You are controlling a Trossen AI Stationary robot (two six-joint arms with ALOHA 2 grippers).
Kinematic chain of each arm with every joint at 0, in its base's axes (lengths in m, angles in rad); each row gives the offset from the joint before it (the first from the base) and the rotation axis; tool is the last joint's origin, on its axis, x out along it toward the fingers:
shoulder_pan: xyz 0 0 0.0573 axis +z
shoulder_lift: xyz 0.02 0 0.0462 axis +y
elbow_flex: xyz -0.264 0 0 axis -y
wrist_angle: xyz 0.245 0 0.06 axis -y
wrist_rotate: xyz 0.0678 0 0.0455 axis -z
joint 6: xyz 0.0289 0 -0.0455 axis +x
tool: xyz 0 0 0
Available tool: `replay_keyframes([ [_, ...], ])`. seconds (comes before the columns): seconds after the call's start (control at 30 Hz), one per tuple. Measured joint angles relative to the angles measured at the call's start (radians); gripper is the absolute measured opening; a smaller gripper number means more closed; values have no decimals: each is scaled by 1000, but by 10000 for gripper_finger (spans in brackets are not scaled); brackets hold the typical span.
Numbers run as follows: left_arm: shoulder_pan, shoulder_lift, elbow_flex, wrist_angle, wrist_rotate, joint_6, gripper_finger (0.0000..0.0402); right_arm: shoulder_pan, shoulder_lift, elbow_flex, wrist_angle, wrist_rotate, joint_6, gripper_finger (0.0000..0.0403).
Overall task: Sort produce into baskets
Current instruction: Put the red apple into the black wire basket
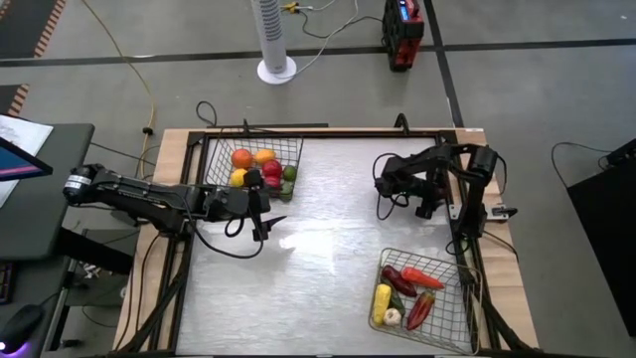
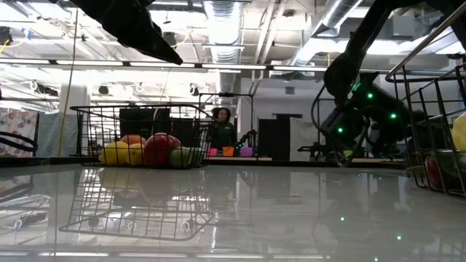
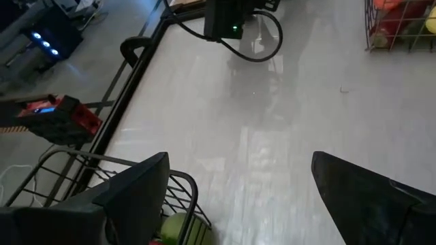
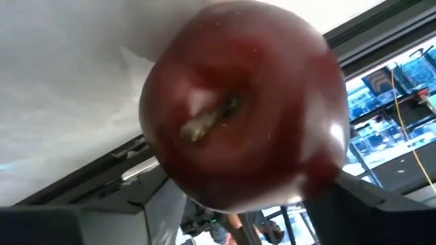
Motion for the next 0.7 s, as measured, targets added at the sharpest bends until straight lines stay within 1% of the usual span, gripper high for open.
replay_keyframes([
  [0.13, 0, 0, 0, 0, -1, -2, 347, 6, -2, 0, 23, 13, -22, 275],
  [0.3, 0, 0, 0, 0, -13, 1, 347, 38, -9, 14, -5, 39, -14, 249],
  [0.5, 0, 0, 0, 0, -27, 4, 347, 98, -77, 59, 6, 37, -28, 213],
  [0.7, 0, 0, 0, 0, -27, 4, 347, 169, -186, 132, 28, 30, -33, 173],
])
